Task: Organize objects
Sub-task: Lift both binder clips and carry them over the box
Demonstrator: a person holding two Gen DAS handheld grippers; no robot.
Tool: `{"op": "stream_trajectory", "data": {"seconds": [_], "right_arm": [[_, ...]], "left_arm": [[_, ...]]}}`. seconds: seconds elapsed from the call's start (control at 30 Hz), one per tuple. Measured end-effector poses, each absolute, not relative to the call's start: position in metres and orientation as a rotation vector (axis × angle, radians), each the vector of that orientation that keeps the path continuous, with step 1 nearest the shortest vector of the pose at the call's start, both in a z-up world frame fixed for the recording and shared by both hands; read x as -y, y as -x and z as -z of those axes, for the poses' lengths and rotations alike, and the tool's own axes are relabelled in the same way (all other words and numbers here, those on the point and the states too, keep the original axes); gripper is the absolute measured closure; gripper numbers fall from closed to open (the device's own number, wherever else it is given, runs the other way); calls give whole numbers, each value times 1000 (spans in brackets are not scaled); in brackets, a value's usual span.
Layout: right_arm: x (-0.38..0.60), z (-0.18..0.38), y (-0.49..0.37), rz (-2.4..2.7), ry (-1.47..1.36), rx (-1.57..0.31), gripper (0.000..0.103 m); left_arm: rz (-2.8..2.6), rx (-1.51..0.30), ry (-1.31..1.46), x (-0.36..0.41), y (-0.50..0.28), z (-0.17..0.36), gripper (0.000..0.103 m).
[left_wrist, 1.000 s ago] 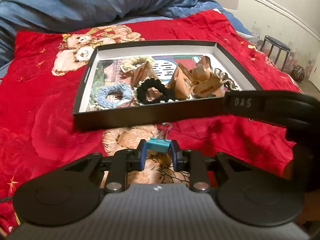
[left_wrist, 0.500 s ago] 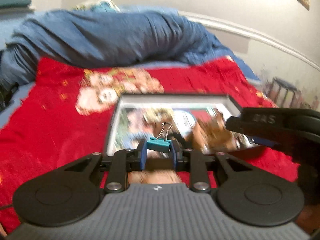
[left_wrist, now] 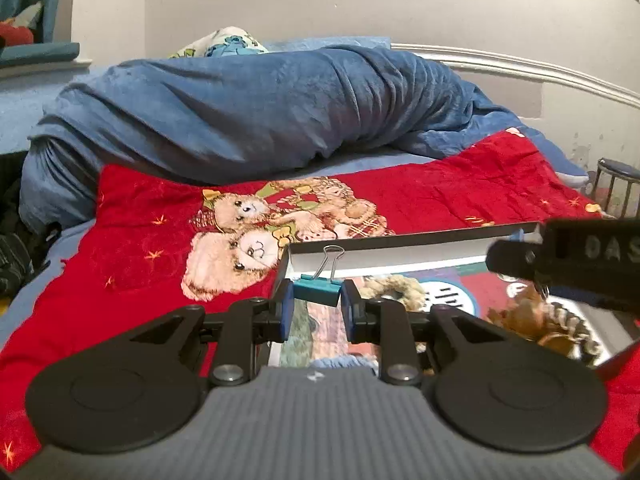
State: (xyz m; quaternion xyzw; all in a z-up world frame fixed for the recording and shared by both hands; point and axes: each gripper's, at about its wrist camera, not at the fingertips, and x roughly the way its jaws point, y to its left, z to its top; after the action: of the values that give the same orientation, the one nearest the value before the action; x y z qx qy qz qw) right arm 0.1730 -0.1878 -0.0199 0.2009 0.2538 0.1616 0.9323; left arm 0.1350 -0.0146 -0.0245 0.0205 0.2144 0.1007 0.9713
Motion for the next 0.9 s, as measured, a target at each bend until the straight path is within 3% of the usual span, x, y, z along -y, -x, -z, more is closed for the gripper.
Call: {"op": "stream_trajectory", "data": {"seconds": [0.4, 0.9], "right_arm": [[164, 46, -223, -301, -369, -539, 60], [157, 48, -218, -295, -327, -533, 59]], "left_arm": [[-227, -490, -35, 10, -150, 45, 74], [-266, -503, -44, 13, -157, 52, 70]]}}
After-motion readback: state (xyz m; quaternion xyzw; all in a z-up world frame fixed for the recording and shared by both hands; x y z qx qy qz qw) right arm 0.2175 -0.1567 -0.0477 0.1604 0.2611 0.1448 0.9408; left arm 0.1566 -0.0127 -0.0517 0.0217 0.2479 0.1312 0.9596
